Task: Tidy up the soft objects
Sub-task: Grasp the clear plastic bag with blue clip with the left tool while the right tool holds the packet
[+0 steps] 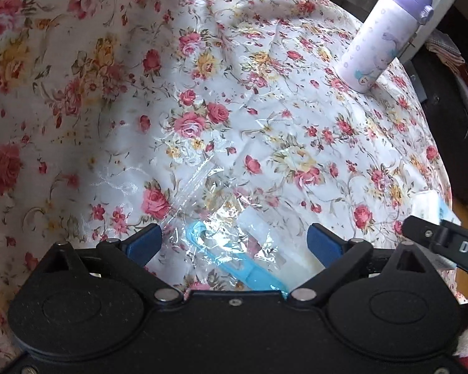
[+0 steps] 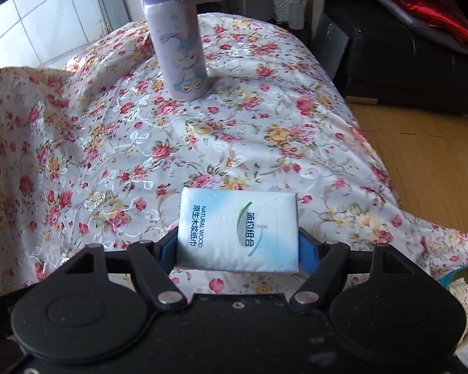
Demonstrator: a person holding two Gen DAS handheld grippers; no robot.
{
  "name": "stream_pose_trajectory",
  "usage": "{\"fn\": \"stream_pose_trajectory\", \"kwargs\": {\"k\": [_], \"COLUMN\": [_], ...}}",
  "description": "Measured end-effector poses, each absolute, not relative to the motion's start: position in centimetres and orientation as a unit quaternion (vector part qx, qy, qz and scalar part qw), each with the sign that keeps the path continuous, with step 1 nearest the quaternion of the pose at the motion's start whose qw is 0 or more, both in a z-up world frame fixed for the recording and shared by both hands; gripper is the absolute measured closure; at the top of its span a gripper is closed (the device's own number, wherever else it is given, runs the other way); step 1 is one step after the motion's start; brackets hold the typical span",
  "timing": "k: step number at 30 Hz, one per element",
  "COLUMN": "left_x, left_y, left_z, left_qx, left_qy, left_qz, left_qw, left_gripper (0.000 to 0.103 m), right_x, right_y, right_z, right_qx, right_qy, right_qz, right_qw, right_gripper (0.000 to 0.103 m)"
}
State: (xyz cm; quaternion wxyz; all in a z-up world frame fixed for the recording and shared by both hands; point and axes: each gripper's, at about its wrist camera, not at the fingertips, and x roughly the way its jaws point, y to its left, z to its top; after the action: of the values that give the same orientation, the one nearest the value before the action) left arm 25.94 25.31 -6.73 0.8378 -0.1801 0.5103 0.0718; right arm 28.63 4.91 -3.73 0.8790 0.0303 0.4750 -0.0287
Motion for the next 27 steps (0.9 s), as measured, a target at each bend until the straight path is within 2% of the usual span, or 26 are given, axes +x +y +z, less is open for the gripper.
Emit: {"fn": "stream_pose_trajectory", "kwargs": {"k": [9, 17, 27], "left_x": [25.3, 25.2, 22.4], "left_y": [28.8, 27.3, 29.3], "left_z": [-6.7, -6.1, -4.3], "left_qx": [-0.27, -0.228, -0.272], "left_qy": [0.489, 0.493, 0.465], "left_qz": [0.081, 0.072, 0.069], "left_qw": [0.825, 0.836, 0.839], "left_gripper": [0.007, 0.007, 0.006], "right_x": [27.3, 25.3, 23.0], "right_y": [4.3, 4.1, 3.2], "right_z": [-2.5, -1.6, 0.3], "right_qx": [0.024, 0.016, 0.017], "right_qy": [0.464, 0.46, 0.445], "right_qz": [-0.024, -0.009, 0.007], "right_qw": [0.885, 0.888, 0.896], "right_gripper": [0.029, 0.029, 0.029]}}
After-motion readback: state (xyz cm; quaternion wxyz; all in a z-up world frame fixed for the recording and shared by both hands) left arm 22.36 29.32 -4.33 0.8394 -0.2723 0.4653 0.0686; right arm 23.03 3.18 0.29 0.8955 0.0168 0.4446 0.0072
